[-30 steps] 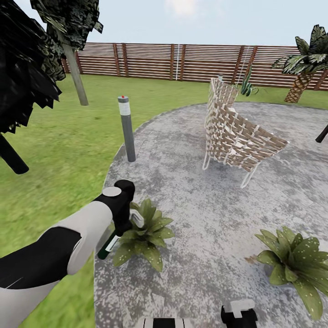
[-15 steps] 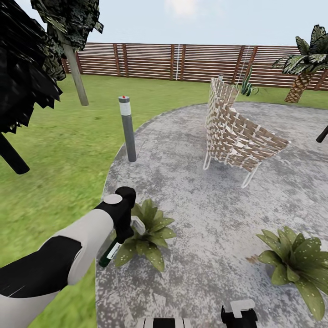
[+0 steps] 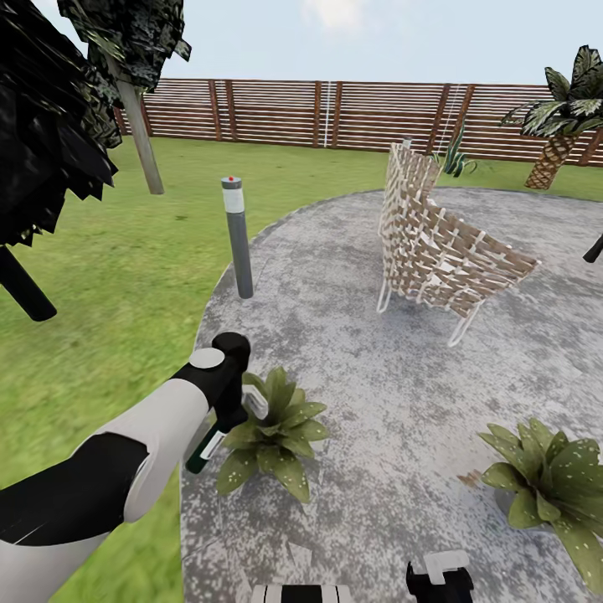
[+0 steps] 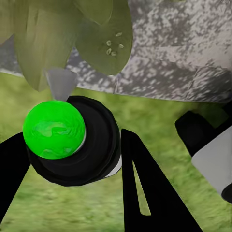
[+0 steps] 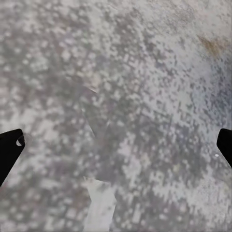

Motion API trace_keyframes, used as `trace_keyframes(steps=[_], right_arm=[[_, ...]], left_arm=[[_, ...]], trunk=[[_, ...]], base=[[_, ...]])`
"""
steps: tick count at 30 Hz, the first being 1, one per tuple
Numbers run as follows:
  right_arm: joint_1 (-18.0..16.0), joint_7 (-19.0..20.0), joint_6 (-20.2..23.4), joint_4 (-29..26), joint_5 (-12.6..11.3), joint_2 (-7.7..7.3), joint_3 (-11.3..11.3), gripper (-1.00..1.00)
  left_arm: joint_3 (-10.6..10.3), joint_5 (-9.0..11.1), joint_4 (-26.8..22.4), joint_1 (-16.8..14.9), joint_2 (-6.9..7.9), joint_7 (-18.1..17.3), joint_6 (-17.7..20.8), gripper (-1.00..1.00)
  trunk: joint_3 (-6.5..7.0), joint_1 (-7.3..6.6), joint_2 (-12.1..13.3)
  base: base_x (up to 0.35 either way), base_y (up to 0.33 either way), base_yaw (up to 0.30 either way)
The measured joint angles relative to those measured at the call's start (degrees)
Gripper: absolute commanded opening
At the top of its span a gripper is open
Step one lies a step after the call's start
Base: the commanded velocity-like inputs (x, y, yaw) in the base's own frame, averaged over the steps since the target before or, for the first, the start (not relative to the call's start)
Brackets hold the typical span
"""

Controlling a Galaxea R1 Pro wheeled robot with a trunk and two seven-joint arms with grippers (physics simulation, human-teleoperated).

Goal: Pick up the pesticide atomizer in the garden and spray insectifuge to fully cover both potted plants in the garden.

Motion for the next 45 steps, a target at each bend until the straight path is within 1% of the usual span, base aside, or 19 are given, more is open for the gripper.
trace_keyframes(steps=[6, 9, 13, 19, 20, 21, 23, 25, 26, 27, 29, 31, 33, 35, 38, 45], right_arm=[[0.0, 0.0, 0.0, 0.0, 0.0, -0.06, 0.0, 1.0], [0.0, 0.0, 0.0, 0.0, 0.0, -0.01, 0.0, 1.0], [0.0, 0.0, 0.0, 0.0, 0.0, 0.0, 0.0, 1.0], [0.0, -0.1, 0.0, -0.1, 0.0, 0.0, 0.0, 1.0], [0.0, -0.1, 0.0, -0.1, 0.0, 0.0, 0.0, 1.0], [0.0, -0.1, 0.0, -0.1, 0.0, 0.0, 0.0, 1.0], [0.0, -0.1, 0.0, -0.1, 0.0, 0.0, 0.0, 1.0], [0.0, -0.1, 0.0, 0.0, 0.0, 0.0, 0.0, 1.0], [0.0, -0.1, 0.0, -0.1, 0.0, 0.0, 0.0, 1.0], [0.0, -0.1, 0.0, -0.1, 0.0, 0.0, 0.0, 1.0], [0.0, -0.1, 0.0, -0.1, 0.0, 0.0, 0.0, 1.0], [0.0, -0.1, 0.0, -0.1, 0.0, 0.0, 0.0, 1.0], [0.0, -0.1, 0.0, 0.0, 0.0, 0.0, 0.0, 1.0], [0.0, -0.1, 0.0, -0.1, 0.0, 0.0, 0.0, 1.0], [0.0, -0.1, 0.0, 0.0, 0.0, -0.01, 0.0, 1.0], [0.0, -0.1, 0.0, 0.0, 0.0, -0.09, 0.0, 1.0]], left_arm=[[0.1, 0.0, 0.1, -1.7, -0.21, 0.0, 0.0, -1.0], [0.1, 0.0, 0.2, -1.7, -0.22, 0.0, 0.0, -1.0], [0.3, 0.0, 0.8, -1.0, -0.38, 0.0, -0.1, -1.0], [-0.2, -0.1, 0.8, -1.0, 0.32, 0.0, -0.1, -1.0], [-0.2, -0.1, 0.9, -1.0, 0.89, 0.0, -0.1, -1.0], [-0.3, -0.1, 0.8, -1.0, 2.25, 0.0, -0.1, -1.0], [-0.3, 0.0, 0.4, -1.0, 4.21, 0.0, -0.2, -1.0], [-0.1, 0.1, 0.4, -1.0, 4.77, 0.0, -0.3, -1.0], [0.1, 0.1, 0.6, -0.9, 4.67, 0.0, -0.2, -1.0], [0.2, 0.1, 0.6, -0.9, 4.06, 0.0, -0.2, -1.0], [0.2, 0.1, 0.7, -0.9, 2.3, 0.0, -0.2, -1.0], [0.3, 0.1, 0.8, -0.9, -0.17, 0.0, -0.1, -1.0], [0.1, -0.1, 0.9, -0.4, 0.59, 0.0, -0.1, -1.0], [-0.1, -0.1, 0.4, 1.0, 1.1, 0.0, -0.1, -1.0], [-0.2, -0.1, 0.2, 1.5, 1.13, 0.0, -0.1, -1.0], [-0.1, -0.1, 0.5, 1.7, 1.05, 0.0, -0.1, -1.0]], trunk=[[0.0, -0.02, 0.0], [0.0, -0.02, 0.0], [0.0, -0.02, 0.0], [0.0, 0.0, 0.0], [0.0, 0.0, 0.0], [0.0, 0.0, 0.0], [0.0, 0.0, 0.0], [0.0, 0.0, 0.0], [0.0, 0.0, 0.0], [0.0, 0.0, 0.0], [0.0, 0.0, 0.0], [0.0, 0.0, 0.0], [0.0, 0.0, 0.0], [-0.01, 0.02, 0.0], [0.0, 0.03, 0.0], [0.0, 0.0, 0.0]], base=[[0.088, 0.087, 0.0], [0.224, 0.223, 0.0], [0.239, 0.229, -0.254], [0.077, 0.07, -0.038], [0.005, 0.005, -0.002], [0.003, 0.003, -0.001], [0.001, 0.001, -0.001], [0.0, 0.0, 0.0], [0.0, 0.0, 0.0], [0.0, 0.0, 0.0], [0.0, 0.0, 0.0], [0.0, 0.0, 0.0], [-0.033, 0.0, 0.0], [-0.238, 0.0, 0.0], [-0.266, 0.103, 0.0], [-0.003, 0.095, 0.0]])
